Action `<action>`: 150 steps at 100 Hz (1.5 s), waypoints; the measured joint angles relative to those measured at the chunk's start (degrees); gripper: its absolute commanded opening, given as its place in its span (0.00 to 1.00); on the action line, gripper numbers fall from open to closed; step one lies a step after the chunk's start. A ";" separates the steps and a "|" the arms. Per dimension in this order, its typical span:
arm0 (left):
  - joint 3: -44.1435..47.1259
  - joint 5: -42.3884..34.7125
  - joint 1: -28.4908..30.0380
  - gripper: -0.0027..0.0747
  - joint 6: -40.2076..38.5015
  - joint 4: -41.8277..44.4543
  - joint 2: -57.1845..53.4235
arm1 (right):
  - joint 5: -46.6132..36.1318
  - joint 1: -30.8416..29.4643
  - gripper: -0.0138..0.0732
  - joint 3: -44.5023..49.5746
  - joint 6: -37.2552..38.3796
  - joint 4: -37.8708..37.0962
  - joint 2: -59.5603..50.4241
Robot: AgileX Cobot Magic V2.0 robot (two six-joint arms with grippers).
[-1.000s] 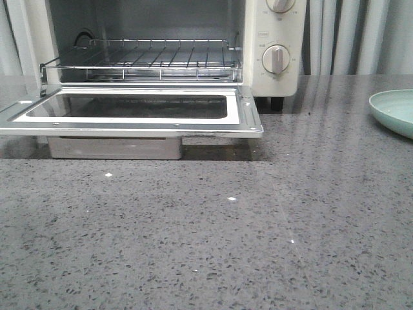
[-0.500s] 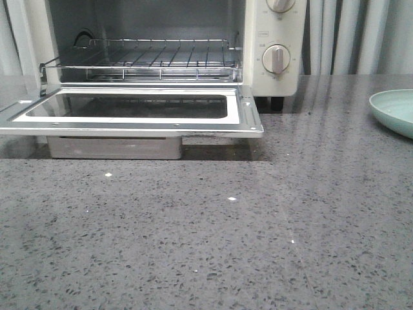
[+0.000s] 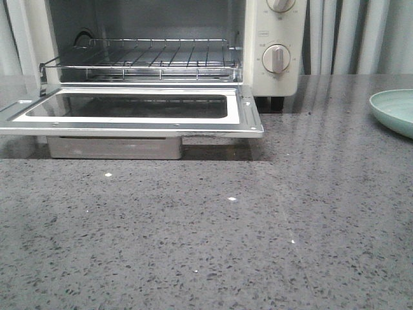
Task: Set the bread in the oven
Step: 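Lower the right gripper and grasp the orange-striped croissant, then lift the croissant with the right gripper and carry it toward the oven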
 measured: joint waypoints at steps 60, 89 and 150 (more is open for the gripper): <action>0.00 -0.10 0.00 0.01 0.00 0.00 0.00 | -6.28 -0.90 0.45 -0.26 0.00 -1.54 7.64; 0.00 -0.10 0.00 0.01 0.00 0.09 0.00 | -6.28 -1.43 0.07 -0.39 0.00 -1.54 7.76; 0.00 -3.20 0.00 0.01 0.00 2.36 0.00 | 2.05 -0.68 0.07 -5.45 -6.03 1.33 3.52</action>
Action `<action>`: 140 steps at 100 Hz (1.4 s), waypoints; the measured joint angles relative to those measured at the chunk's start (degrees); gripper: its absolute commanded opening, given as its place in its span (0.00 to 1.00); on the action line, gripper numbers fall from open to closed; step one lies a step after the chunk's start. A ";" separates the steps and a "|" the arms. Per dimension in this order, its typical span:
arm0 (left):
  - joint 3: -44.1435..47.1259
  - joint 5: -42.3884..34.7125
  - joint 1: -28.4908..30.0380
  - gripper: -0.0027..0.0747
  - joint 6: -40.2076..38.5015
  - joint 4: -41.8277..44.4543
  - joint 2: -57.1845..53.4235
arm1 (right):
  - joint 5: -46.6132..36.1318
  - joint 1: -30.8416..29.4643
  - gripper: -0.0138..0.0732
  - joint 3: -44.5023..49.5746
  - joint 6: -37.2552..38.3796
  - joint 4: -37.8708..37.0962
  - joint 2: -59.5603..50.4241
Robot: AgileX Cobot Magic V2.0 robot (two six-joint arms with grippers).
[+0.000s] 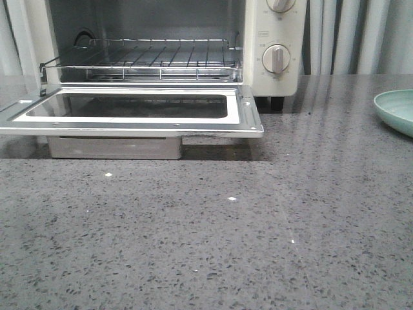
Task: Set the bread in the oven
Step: 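Lift the croissant with the right gripper and carry it toward the oven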
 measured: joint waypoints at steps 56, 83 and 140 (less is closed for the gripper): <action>0.00 4.97 0.00 0.01 -8.50 12.26 0.00 | 8.32 18.19 0.07 -2.44 -7.13 7.27 -10.56; 0.00 5.56 0.00 0.01 -8.72 12.40 0.00 | 7.67 31.08 0.07 -2.44 -7.28 7.85 -11.44; 0.00 5.66 0.00 0.01 -8.72 12.40 0.00 | -5.01 41.33 0.07 -2.44 -11.23 5.49 -11.44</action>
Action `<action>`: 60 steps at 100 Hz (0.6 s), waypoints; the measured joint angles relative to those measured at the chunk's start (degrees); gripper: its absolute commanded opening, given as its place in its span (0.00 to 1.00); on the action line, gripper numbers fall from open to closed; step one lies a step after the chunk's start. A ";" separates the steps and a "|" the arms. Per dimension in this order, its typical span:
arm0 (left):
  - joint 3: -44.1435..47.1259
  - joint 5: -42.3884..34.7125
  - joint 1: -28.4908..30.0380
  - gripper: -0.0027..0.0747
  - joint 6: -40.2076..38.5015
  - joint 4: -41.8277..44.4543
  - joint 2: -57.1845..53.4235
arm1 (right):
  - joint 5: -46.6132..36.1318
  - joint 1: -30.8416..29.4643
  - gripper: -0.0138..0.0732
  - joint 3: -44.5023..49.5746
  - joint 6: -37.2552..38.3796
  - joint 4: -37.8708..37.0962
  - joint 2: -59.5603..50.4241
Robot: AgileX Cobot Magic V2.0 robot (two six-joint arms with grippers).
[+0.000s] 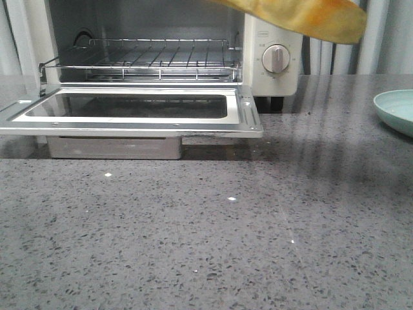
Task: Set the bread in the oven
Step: 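Lift the croissant with the right gripper and carry it toward the oven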
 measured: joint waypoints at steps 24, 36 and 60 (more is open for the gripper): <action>0.00 0.00 0.00 0.01 0.00 0.00 0.00 | -0.19 0.00 0.07 -4.51 -0.48 -1.77 4.26; 0.00 0.00 0.00 0.01 0.00 0.00 0.00 | 0.42 0.00 0.07 -9.13 -0.60 -3.13 8.37; 0.00 0.00 0.00 0.01 -0.11 -0.10 0.00 | 1.65 0.00 0.07 -17.18 -0.60 -6.16 15.72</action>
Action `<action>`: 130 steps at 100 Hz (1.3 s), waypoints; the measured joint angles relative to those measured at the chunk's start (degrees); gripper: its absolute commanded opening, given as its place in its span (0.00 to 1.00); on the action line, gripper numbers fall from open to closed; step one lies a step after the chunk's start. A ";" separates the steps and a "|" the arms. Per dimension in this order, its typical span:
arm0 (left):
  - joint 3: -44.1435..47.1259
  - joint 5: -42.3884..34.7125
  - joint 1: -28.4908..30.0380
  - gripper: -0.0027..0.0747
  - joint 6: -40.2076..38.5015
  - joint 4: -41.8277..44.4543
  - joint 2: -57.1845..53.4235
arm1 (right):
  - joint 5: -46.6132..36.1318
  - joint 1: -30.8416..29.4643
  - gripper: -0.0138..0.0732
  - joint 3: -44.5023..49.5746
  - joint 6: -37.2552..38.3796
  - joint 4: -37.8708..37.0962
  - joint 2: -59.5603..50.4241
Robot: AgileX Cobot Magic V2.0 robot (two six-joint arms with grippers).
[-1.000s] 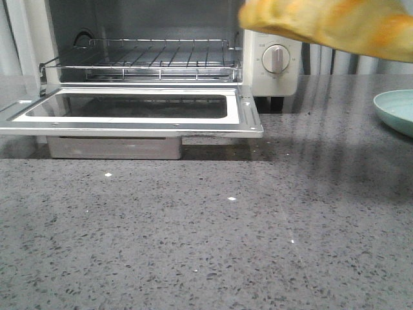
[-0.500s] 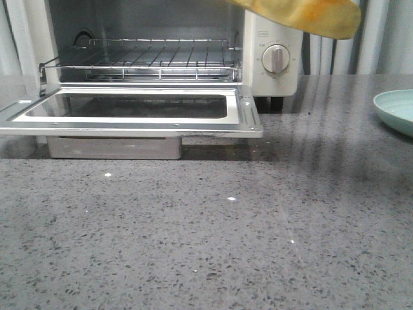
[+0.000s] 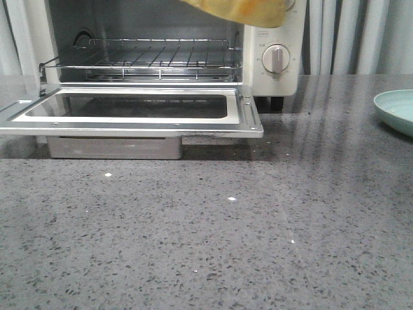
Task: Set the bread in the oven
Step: 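Lift the croissant with the right gripper and carry it toward the oven, then lower the croissant onto the oven rack and open the right gripper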
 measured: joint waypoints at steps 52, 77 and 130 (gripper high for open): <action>0.00 0.00 0.00 0.01 0.00 0.00 0.00 | -0.22 0.00 0.07 -10.38 -1.44 -2.73 11.91; 0.00 0.00 0.00 0.01 -0.10 0.00 0.00 | -2.96 0.00 0.07 -11.76 -1.78 -5.92 15.18; 0.00 0.00 0.00 0.01 -0.10 0.00 0.00 | -11.84 0.00 0.07 -11.84 -1.78 -11.46 17.39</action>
